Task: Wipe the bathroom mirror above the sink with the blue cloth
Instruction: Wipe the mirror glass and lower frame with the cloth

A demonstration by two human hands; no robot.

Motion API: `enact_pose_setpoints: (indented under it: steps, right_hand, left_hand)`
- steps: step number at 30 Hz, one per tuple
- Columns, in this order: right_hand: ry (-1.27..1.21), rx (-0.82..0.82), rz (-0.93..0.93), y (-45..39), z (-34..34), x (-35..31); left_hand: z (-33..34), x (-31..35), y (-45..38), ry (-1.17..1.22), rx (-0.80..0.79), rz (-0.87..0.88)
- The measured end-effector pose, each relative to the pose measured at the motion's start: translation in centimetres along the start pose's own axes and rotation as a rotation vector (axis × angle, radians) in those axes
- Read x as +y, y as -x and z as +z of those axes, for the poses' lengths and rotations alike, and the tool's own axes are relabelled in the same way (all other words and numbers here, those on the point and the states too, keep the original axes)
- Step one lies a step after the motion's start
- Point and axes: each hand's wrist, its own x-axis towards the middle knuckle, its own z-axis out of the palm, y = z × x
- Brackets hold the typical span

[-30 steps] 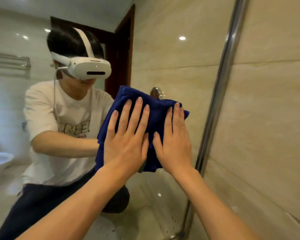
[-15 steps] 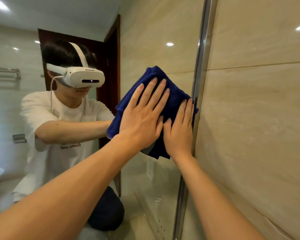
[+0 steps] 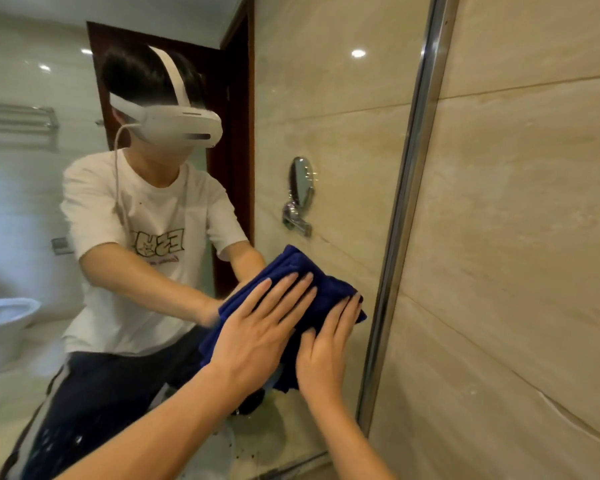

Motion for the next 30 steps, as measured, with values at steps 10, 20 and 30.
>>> enact_pose_setpoints:
  steps: [10,20,30]
  right_hand:
    - [-0.041,0.171,-0.236,-6.4,-2.0,-6.9]
    - [-0.284,-0.041,0.231,2.7,-1.9,-4.5]
    - [-0.701,-0.284,0.481,7.5,-6.9,-4.0]
  left_hand:
    - [-5.1,-4.3,-4.0,0.042,0.172,-0.303]
    - [-2.8,1.6,6.2,0.557,0.29,-0.707]
    - [-6.4,4.2,11.3,1.531,0.145,-1.304]
